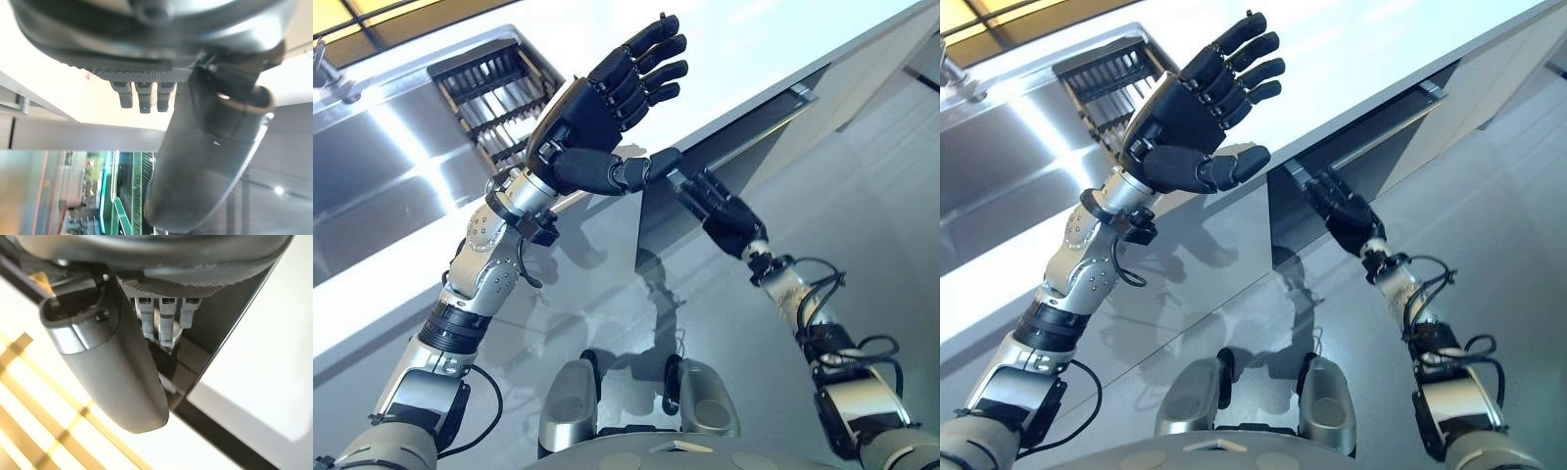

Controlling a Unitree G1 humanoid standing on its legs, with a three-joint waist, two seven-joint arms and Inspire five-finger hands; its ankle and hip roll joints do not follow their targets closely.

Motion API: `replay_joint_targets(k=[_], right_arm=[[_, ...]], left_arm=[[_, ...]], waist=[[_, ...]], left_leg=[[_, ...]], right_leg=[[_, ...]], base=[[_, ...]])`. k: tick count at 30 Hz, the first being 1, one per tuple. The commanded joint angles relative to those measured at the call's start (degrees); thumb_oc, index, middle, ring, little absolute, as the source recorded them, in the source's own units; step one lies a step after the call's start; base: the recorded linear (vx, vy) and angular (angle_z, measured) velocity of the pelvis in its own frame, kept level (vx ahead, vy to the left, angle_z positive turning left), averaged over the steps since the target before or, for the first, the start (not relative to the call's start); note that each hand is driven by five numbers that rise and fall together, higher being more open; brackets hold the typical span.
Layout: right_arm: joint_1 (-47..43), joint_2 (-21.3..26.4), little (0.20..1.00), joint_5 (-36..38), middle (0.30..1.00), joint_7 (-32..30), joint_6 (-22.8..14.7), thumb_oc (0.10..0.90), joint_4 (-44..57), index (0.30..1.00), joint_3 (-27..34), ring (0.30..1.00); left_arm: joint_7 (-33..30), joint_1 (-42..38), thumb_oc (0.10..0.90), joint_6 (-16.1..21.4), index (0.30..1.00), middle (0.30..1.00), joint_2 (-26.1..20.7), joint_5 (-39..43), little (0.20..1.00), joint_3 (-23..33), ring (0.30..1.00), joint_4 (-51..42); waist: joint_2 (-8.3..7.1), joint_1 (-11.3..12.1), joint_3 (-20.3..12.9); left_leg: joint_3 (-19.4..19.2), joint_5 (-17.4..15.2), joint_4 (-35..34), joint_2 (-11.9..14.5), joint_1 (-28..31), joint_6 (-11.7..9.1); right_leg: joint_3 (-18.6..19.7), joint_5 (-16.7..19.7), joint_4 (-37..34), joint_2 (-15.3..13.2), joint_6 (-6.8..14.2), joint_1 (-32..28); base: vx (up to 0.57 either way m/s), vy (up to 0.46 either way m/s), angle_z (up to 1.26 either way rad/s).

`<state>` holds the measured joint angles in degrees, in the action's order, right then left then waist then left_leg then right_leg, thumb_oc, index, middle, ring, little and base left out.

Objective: Pick up plates and place into dishwasher.

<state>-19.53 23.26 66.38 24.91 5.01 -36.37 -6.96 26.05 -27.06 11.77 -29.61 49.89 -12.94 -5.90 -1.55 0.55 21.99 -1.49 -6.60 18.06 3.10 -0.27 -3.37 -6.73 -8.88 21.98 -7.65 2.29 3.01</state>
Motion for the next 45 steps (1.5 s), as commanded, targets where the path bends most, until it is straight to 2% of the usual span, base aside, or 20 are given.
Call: replay_joint_targets(k=[1, 3, 5, 7, 10, 15, 16, 23, 26, 28, 29, 30, 31, 32, 33, 34, 36, 38, 41, 45], right_arm=[[3.8, -1.6, 0.900, 2.0, 0.900, 3.1, -5.5, 0.800, 6.0, 0.900, 2.7, 0.900], [6.4, -2.3, 0.900, 1.9, 0.900, 3.2, -5.6, 0.800, 6.4, 0.900, 3.0, 0.900], [10.3, -3.9, 0.900, 0.9, 0.900, 2.9, -5.8, 0.800, 7.4, 0.900, 4.0, 0.900], [12.3, -4.6, 0.900, 0.0, 0.900, 2.8, -5.3, 0.800, 7.7, 0.900, 4.9, 0.900], [14.7, -5.7, 0.900, 0.3, 0.900, 2.5, -4.9, 0.800, 8.0, 0.900, 6.1, 0.900], [17.3, -6.5, 0.900, 0.3, 0.900, 1.8, -2.4, 0.800, 6.3, 0.900, 8.8, 0.900], [17.7, -6.5, 0.900, -0.2, 0.900, 1.8, -2.0, 0.800, 5.5, 0.900, 9.1, 0.900], [18.1, -7.1, 0.900, 3.2, 0.900, 2.9, 0.1, 0.800, -2.7, 0.900, 10.6, 0.900], [17.1, -8.5, 0.900, 3.1, 0.900, 1.2, 0.3, 0.800, -8.9, 0.900, 10.6, 0.900], [15.8, -10.0, 0.900, 2.7, 0.900, -1.0, 0.0, 0.800, -12.3, 0.900, 8.7, 0.900], [15.7, -10.1, 0.900, 2.5, 0.900, -1.2, 0.0, 0.800, -12.5, 0.900, 8.4, 0.900], [15.0, -11.1, 0.900, 2.5, 0.900, -3.3, -1.0, 0.800, -16.3, 0.900, 8.2, 0.900], [14.9, -11.1, 0.900, 2.5, 0.900, -3.3, -1.2, 0.800, -17.2, 0.900, 8.3, 0.900], [14.2, -11.7, 0.900, 0.8, 0.900, -3.8, -3.3, 0.800, -22.7, 0.900, 9.1, 0.900], [14.1, -11.8, 0.900, 0.5, 0.900, -3.9, -3.4, 0.800, -23.2, 0.900, 9.1, 0.900], [13.7, -12.4, 0.900, -1.4, 0.900, -7.7, -5.1, 0.800, -25.8, 0.900, 8.6, 0.900], [13.7, -13.9, 0.900, -7.4, 0.900, -12.2, -6.0, 0.800, -28.8, 0.900, 7.7, 0.900], [14.5, -14.8, 0.900, -17.5, 0.900, -12.6, -4.1, 0.800, -29.8, 0.900, 5.0, 0.900], [15.2, -15.3, 0.900, -24.2, 0.900, -11.7, -2.7, 0.800, -30.2, 0.900, 2.1, 0.900], [16.1, -14.4, 0.900, -27.1, 0.900, -12.6, 0.0, 0.800, -32.1, 0.900, 0.9, 0.900]], left_arm=[[3.9, 2.0, 0.800, 7.4, 0.900, 0.900, 3.3, 6.5, 0.900, 2.7, 0.900, -5.2], [5.2, 2.8, 0.800, 7.3, 0.900, 0.900, 4.0, 7.1, 0.900, 2.4, 0.900, -5.3], [5.8, 3.3, 0.800, 5.6, 0.900, 0.900, 5.7, 8.2, 0.900, 1.5, 0.900, -5.7], [5.7, 3.6, 0.800, 4.2, 0.900, 0.900, 6.8, 8.7, 0.900, 0.2, 0.900, -5.0], [5.3, 4.8, 0.800, 1.6, 0.900, 0.900, 8.4, 10.1, 0.900, -1.7, 0.900, -3.4], [5.8, 10.4, 0.800, -3.0, 0.900, 0.900, 12.3, 10.1, 0.900, -4.5, 0.900, 5.2], [5.6, 11.5, 0.800, -4.8, 0.900, 0.900, 12.8, 10.3, 0.900, -4.6, 0.900, 6.6], [6.7, 16.7, 0.800, -6.6, 0.900, 0.900, 15.3, 4.8, 0.900, -6.6, 0.900, 24.5], [7.3, 19.3, 0.800, -6.3, 0.900, 0.900, 16.9, -4.2, 0.900, -6.8, 0.900, 38.0], [4.3, 21.1, 0.800, -6.8, 0.900, 0.900, 18.1, -8.7, 0.900, -6.0, 0.900, 44.4], [4.1, 21.2, 0.800, -6.8, 0.900, 0.900, 18.2, -9.1, 0.900, -5.9, 0.900, 45.1], [3.6, 21.3, 0.800, -8.9, 0.900, 0.900, 18.7, -11.6, 0.900, -4.5, 0.900, 51.8], [3.6, 21.2, 0.800, -9.1, 0.900, 0.900, 18.8, -11.9, 0.900, -4.2, 0.900, 52.9], [2.3, 20.2, 0.800, -11.3, 0.900, 0.900, 19.6, -13.5, 0.900, -4.0, 0.900, 60.2], [2.1, 20.0, 0.800, -11.5, 0.900, 0.900, 19.7, -13.8, 0.900, -4.0, 0.900, 60.9], [-0.3, 19.1, 0.800, -13.7, 0.900, 0.900, 20.0, -15.8, 0.900, -4.3, 0.900, 65.0], [-3.4, 19.1, 0.800, -14.2, 0.900, 0.900, 21.7, -21.4, 0.900, -3.5, 0.900, 73.9], [-10.1, 20.0, 0.800, -15.1, 0.900, 0.900, 21.7, -28.6, 0.900, -2.9, 0.900, 79.0], [-13.6, 20.6, 0.800, -15.6, 0.900, 0.900, 21.2, -32.6, 0.900, -1.4, 0.900, 81.1], [-17.8, 21.5, 0.800, -13.1, 0.900, 0.900, 20.8, -37.6, 0.900, -1.9, 0.900, 81.6]], waist=[[-0.36, -3.0, -9.3], [-0.33, -3.6, -10.4], [-0.20, -5.0, -12.5], [-0.02, -6.2, -13.6], [0.24, -7.7, -14.7], [0.49, -9.7, -15.8], [0.52, -9.7, -15.9], [-0.02, -9.4, -16.8], [-0.08, -8.5, -16.9], [0.60, -7.3, -16.3], [0.70, -7.2, -16.2], [1.27, -7.2, -16.3], [1.35, -7.2, -16.3], [1.64, -7.1, -16.9], [1.66, -7.1, -17.0], [1.74, -7.2, -17.4], [2.13, -7.4, -18.0], [2.43, -7.4, -18.5], [2.42, -7.3, -18.9], [2.17, -6.8, -19.1]], left_leg=[[-1.0, 3.0, -8.6, 0.8, 4.4, 1.0], [-1.3, 4.6, -11.6, 1.3, 5.2, 0.6], [-2.1, 7.7, -17.6, 2.2, 6.1, -0.2], [-3.1, 8.5, -20.7, 2.8, 7.0, -0.5], [-4.6, 9.0, -23.0, 3.3, 7.4, -0.7], [-7.1, 7.6, -23.1, 4.2, 8.2, -0.7], [-7.3, 7.6, -23.1, 4.4, 8.2, -0.6], [-7.5, 8.0, -22.8, 5.5, 8.2, -0.8], [-5.9, 6.9, -20.3, 3.7, 7.6, -0.3], [-1.6, 5.9, -19.8, 0.7, 6.9, 1.1], [-1.5, 6.0, -19.9, 0.7, 7.0, 1.2], [-2.3, 6.2, -20.9, 0.6, 7.7, 1.8], [-2.2, 6.3, -21.2, 0.5, 7.8, 1.9], [-1.7, 6.8, -22.2, 0.1, 7.9, 2.1], [-1.7, 6.9, -22.3, 0.1, 7.9, 2.1], [-1.6, 6.8, -22.6, -0.2, 7.8, 2.2], [-1.8, 6.6, -22.8, -0.5, 8.0, 2.3], [-1.8, 6.5, -23.0, -1.0, 8.2, 2.6], [-1.4, 6.3, -23.1, -1.3, 8.2, 2.7], [-1.0, 6.1, -23.0, -1.7, 8.2, 3.0]], right_leg=[[1.9, 6.5, -10.1, 0.9, 2.3, -5.1], [2.2, 8.2, -13.1, 1.1, 2.7, -5.6], [3.0, 11.6, -19.0, 1.2, 3.4, -6.0], [3.4, 13.0, -22.0, 1.3, 3.8, -6.4], [3.7, 14.2, -24.9, 1.7, 4.1, -6.5], [4.9, 14.2, -26.3, 3.0, 3.6, -6.5], [5.1, 14.0, -26.2, 3.4, 3.3, -6.5], [6.1, 13.3, -26.5, 5.8, 1.6, -6.5], [6.9, 13.7, -26.9, 6.0, 1.3, -6.6], [8.2, 13.7, -25.3, 6.0, 1.7, -6.0], [8.3, 13.7, -24.9, 6.0, 1.7, -5.9], [8.4, 13.4, -24.6, 6.0, 1.6, -5.7], [8.4, 13.4, -24.6, 6.0, 1.6, -5.7], [8.2, 13.4, -25.2, 6.2, 1.6, -6.2], [8.1, 13.4, -25.3, 6.2, 1.6, -6.3], [8.1, 13.4, -25.6, 6.1, 1.8, -6.5], [7.8, 13.2, -25.9, 5.7, 2.0, -6.9], [7.9, 12.8, -26.1, 5.6, 2.1, -7.2], [7.8, 12.4, -26.1, 5.4, 2.1, -7.6], [7.5, 11.8, -25.9, 5.5, 2.1, -8.0]], base=[[0.00, -0.032, -0.22], [-0.02, -0.041, -0.25], [-0.04, -0.059, -0.26], [-0.01, -0.056, -0.20], [-0.01, -0.045, -0.22], [-0.01, -0.046, -0.19], [0.00, -0.056, -0.13], [0.01, -0.090, -0.08], [0.00, -0.032, -0.05], [0.01, 0.025, -0.09], [0.03, 0.071, -0.54], [0.02, 0.069, -0.63], [0.05, 0.118, -0.58], [0.04, 0.069, -0.11], [0.05, 0.089, 0.03], [0.05, 0.075, 0.03], [0.06, 0.090, -0.01], [0.04, 0.070, 0.00], [0.03, 0.041, -0.08], [0.00, 0.006, -0.01]])
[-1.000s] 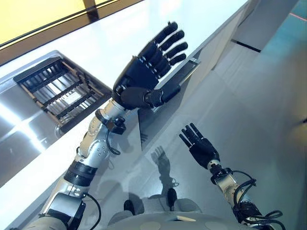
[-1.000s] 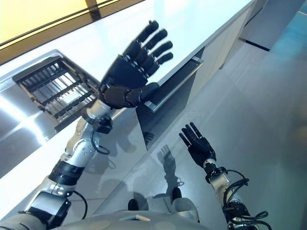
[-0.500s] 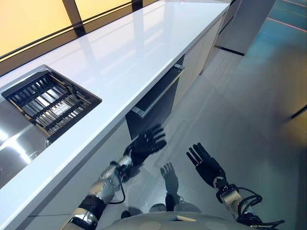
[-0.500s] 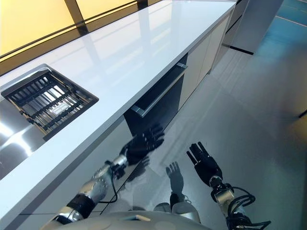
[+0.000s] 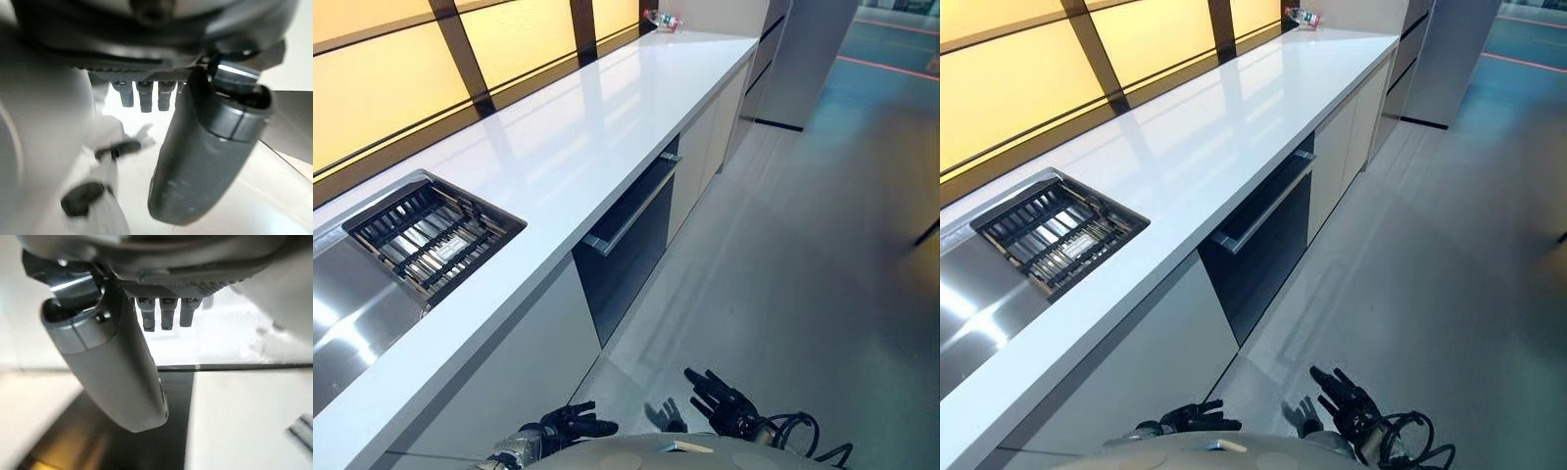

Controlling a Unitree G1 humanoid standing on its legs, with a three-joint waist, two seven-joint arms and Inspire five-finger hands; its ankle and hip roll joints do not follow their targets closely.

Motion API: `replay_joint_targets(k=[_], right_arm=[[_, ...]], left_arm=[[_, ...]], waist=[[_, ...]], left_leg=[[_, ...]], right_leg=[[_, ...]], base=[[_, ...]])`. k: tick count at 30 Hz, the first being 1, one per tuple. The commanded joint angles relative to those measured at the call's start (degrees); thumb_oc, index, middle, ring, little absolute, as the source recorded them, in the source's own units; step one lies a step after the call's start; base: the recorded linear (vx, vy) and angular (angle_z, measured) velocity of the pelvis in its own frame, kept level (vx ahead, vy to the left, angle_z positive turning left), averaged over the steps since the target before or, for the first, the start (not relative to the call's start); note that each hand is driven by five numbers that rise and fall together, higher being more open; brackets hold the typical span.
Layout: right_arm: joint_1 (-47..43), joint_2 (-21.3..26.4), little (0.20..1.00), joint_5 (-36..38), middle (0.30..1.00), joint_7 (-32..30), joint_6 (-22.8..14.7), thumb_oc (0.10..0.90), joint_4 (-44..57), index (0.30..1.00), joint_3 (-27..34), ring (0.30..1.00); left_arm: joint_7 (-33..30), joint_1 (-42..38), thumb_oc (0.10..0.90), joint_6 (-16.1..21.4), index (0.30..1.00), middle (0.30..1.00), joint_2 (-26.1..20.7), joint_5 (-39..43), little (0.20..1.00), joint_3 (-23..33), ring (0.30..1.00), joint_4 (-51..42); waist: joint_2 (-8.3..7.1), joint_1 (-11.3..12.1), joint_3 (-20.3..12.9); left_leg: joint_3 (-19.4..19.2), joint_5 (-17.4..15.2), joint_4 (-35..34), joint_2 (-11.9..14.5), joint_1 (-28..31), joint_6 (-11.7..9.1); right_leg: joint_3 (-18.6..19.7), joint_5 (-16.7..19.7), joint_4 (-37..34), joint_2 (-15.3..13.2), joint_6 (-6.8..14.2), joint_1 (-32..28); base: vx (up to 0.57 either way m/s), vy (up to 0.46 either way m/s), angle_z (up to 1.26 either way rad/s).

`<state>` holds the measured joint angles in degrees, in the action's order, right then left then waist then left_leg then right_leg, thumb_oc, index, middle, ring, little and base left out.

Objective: Pick up plates and place into dishwasher.

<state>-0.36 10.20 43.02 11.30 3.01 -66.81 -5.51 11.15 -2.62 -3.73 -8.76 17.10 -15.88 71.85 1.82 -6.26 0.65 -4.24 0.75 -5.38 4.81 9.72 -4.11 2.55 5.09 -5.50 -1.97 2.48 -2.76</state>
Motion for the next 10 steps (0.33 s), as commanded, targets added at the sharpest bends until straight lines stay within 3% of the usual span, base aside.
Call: replay_joint_targets(k=[1, 4, 10], right_arm=[[-2.9, -1.0, 0.900, -7.4, 0.900, 0.4, 3.3, 0.800, -2.8, 0.900, -0.8, 0.900], [-2.7, -0.1, 0.900, -12.3, 0.900, -0.2, 4.8, 0.800, -5.0, 0.900, -1.3, 0.900], [-2.4, 0.6, 0.900, -11.6, 0.900, -0.4, 4.3, 0.800, -7.1, 0.900, -0.8, 0.900]], left_arm=[[-4.8, -2.6, 0.800, 3.6, 0.900, 0.900, -0.1, -5.7, 0.900, 0.2, 0.900, 3.5], [-6.6, -2.0, 0.800, 5.8, 0.900, 0.900, -0.5, -9.5, 0.900, -0.8, 0.900, 2.7], [-8.8, -1.3, 0.800, 7.0, 0.900, 0.900, -1.0, -8.4, 0.900, -0.8, 0.900, 1.8]], waist=[[-1.30, 0.2, 2.3], [-1.64, 1.1, 2.5], [-1.67, 2.2, 3.1]], left_leg=[[1.8, -1.3, 0.5, -3.5, -1.8, 3.8], [2.3, -1.3, 0.7, -3.6, -2.1, 3.8], [3.4, -1.3, 0.9, -4.0, -2.4, 3.9]], right_leg=[[-1.9, -2.3, 1.6, -0.3, 1.9, -2.4], [-2.6, -2.3, 1.6, -0.3, 1.9, -2.5], [-3.0, -2.3, 1.7, -0.4, 1.9, -2.7]], base=[[0.00, 0.000, 0.00], [-0.03, -0.014, 0.01], [-0.04, -0.008, 0.06]])
